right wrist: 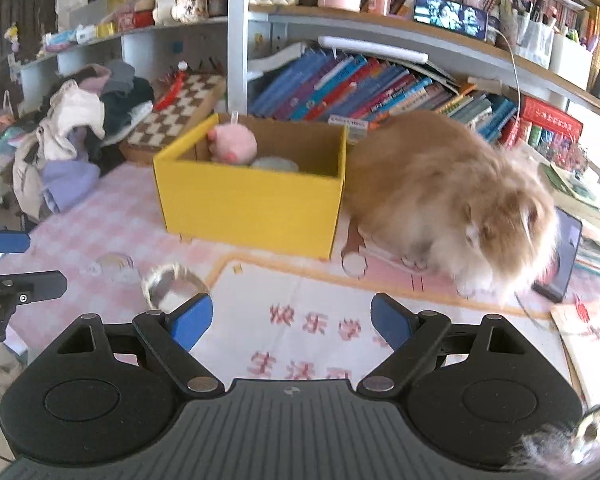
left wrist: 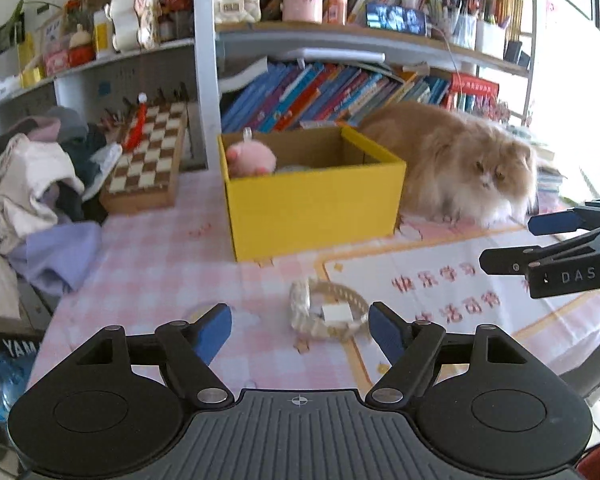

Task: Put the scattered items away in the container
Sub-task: 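Withdraw both open tools from the box back over the table, then move the left tool toward the watch while the right tool approaches the white block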

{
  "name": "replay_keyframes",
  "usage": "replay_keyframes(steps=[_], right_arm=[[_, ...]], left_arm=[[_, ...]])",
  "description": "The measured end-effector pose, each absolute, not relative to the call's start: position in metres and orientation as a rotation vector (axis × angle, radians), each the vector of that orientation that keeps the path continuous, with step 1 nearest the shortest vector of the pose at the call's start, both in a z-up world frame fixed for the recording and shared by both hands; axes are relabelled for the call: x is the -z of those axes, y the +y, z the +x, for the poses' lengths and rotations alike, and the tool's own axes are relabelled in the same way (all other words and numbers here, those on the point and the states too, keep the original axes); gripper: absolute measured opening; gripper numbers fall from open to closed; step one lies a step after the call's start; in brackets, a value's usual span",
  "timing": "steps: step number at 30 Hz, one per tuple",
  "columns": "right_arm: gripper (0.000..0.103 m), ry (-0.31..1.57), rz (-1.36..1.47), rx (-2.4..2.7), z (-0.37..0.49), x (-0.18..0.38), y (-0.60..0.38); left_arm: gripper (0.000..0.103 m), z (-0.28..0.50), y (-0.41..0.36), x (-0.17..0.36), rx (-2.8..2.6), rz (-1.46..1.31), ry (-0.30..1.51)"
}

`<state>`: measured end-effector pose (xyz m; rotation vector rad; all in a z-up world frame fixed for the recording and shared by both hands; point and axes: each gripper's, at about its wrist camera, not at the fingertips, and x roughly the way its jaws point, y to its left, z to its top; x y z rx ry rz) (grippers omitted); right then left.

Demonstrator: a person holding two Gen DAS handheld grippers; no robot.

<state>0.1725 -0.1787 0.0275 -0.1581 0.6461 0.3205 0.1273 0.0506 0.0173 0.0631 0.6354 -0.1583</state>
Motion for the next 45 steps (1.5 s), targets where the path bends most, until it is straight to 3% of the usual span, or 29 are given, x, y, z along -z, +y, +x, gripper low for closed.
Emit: replay_keyframes(steps=[17,28,45], right_arm=[[0.083,0.720,-0.166,-0.361,0.138,0.011,-0.166],[0.083,0.736,-0.150,-0.361,0.141,0.017,-0.165],[0.083,0.751,-0.150,-0.356,0.145,0.021,-0.165]], left_arm=[[0.081,0.110,0.035,0.011,0.145,0.055,0.688],[0.090,0.112,0.032,0.014,0.149,0.060,0.701],[0.094,0.115,0.024,0.013,0.158,0.083,0.700]])
